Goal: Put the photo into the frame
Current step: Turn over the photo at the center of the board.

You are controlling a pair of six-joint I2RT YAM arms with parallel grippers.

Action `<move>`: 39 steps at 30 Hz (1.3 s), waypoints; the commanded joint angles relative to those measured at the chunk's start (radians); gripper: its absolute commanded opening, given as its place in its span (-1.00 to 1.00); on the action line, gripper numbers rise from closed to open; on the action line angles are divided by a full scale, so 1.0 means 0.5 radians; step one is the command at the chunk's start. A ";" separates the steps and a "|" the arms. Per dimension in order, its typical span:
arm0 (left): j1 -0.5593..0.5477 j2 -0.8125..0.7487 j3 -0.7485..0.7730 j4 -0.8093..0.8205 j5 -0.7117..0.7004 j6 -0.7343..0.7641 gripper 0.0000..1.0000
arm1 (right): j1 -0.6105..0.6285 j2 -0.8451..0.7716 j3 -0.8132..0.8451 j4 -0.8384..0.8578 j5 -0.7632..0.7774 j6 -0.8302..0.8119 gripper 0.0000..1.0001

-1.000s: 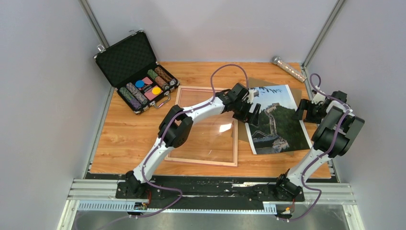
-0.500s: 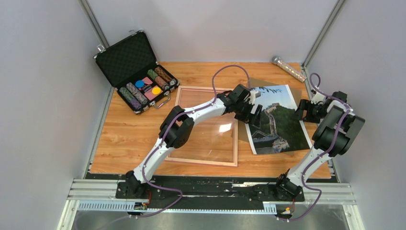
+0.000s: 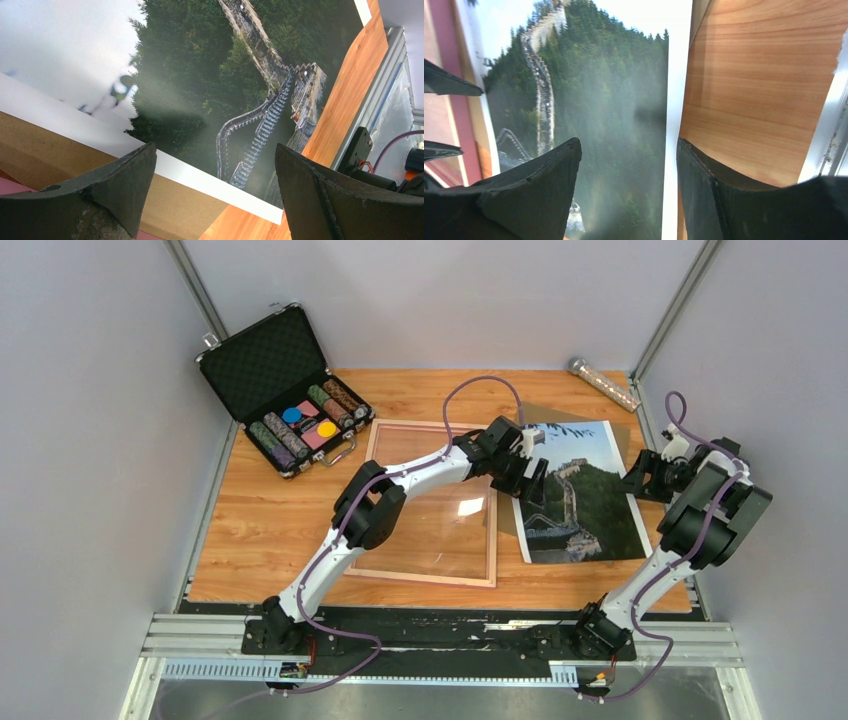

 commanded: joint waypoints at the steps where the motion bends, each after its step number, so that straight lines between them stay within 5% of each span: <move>1: -0.058 0.121 -0.069 -0.071 -0.013 0.004 0.92 | -0.016 -0.007 0.103 -0.252 -0.254 -0.067 0.33; 23: -0.062 0.130 -0.057 -0.077 -0.020 0.031 0.92 | -0.028 0.104 0.096 -0.409 -0.400 -0.244 0.10; 39: -0.064 0.045 0.006 -0.120 -0.034 0.053 0.93 | -0.020 -0.272 0.078 -0.399 -0.462 -0.084 -0.78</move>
